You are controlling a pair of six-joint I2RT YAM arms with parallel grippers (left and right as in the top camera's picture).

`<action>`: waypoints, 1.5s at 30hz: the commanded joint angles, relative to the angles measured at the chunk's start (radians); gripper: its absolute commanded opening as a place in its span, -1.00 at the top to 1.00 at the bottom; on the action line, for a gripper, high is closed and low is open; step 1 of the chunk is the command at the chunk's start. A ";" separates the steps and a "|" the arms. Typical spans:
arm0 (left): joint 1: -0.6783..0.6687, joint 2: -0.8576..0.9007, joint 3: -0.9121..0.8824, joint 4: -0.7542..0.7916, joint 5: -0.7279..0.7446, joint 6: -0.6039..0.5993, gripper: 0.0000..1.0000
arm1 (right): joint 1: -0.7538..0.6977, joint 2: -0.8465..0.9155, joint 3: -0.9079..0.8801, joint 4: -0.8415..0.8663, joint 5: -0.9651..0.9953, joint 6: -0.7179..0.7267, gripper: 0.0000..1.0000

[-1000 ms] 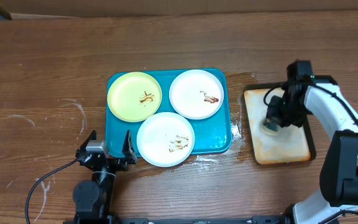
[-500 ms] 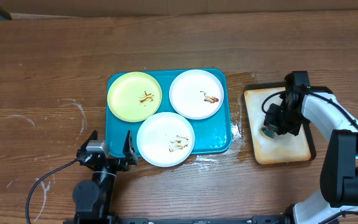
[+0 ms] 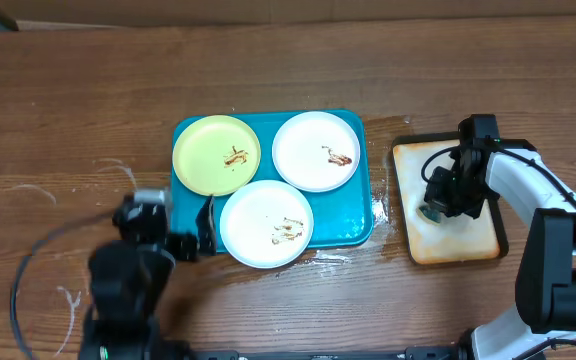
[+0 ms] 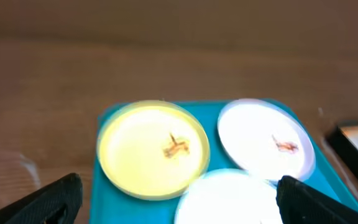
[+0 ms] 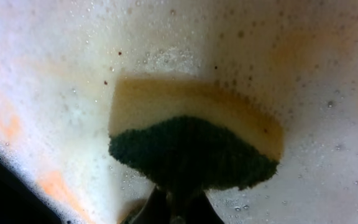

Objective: Clean dirty plates on tray and stack at the side
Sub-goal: 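Reach the left gripper to the rim of the upper white plate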

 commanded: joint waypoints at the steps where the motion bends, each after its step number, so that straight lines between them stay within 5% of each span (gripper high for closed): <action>1: -0.002 0.268 0.191 -0.086 0.222 -0.010 -1.00 | 0.003 -0.003 -0.015 -0.004 -0.025 -0.014 0.92; 5: -0.002 0.501 0.333 -0.172 0.526 -0.014 -1.00 | 0.003 -0.003 -0.015 -0.011 -0.027 -0.017 0.92; 11: -0.006 0.796 0.356 -0.134 0.758 -0.052 -1.00 | 0.003 -0.003 -0.010 -0.017 -0.027 -0.018 0.92; 14: -0.021 0.896 0.396 -0.200 0.663 -0.080 -1.00 | 0.003 -0.003 0.012 -0.038 -0.027 -0.022 0.92; 23: -0.225 1.053 0.816 -0.537 0.032 -0.122 -0.99 | 0.003 -0.003 0.082 -0.093 -0.024 -0.043 0.92; 26: -0.282 1.078 0.940 -0.550 -0.083 -0.115 -0.58 | 0.003 -0.003 0.082 -0.096 -0.024 -0.044 0.92; 27: -0.303 1.105 0.999 -0.553 -0.109 -0.100 -0.92 | 0.003 -0.003 0.082 -0.099 -0.024 -0.044 0.92; 29: -0.308 1.143 1.040 -0.557 -0.107 -0.093 -0.96 | 0.003 -0.003 0.082 -0.100 -0.024 -0.048 0.92; 32: -0.308 1.223 1.074 -0.559 -0.098 -0.109 -0.25 | 0.003 -0.003 0.082 -0.100 -0.024 -0.051 0.92; 34: -0.308 1.275 1.093 -0.570 -0.078 -0.108 -0.29 | 0.003 -0.003 0.082 -0.100 -0.024 -0.059 0.92; 37: -0.308 1.368 1.129 -0.583 -0.058 -0.108 0.03 | 0.003 -0.003 0.082 -0.100 -0.024 -0.070 0.92; 43: -0.309 1.507 1.213 -0.605 -0.020 -0.108 -0.13 | 0.003 -0.003 0.082 -0.105 -0.024 -0.071 0.92; 45: -0.309 1.529 1.224 -0.600 -0.012 -0.108 -0.32 | 0.003 -0.003 0.082 -0.108 -0.024 -0.070 0.92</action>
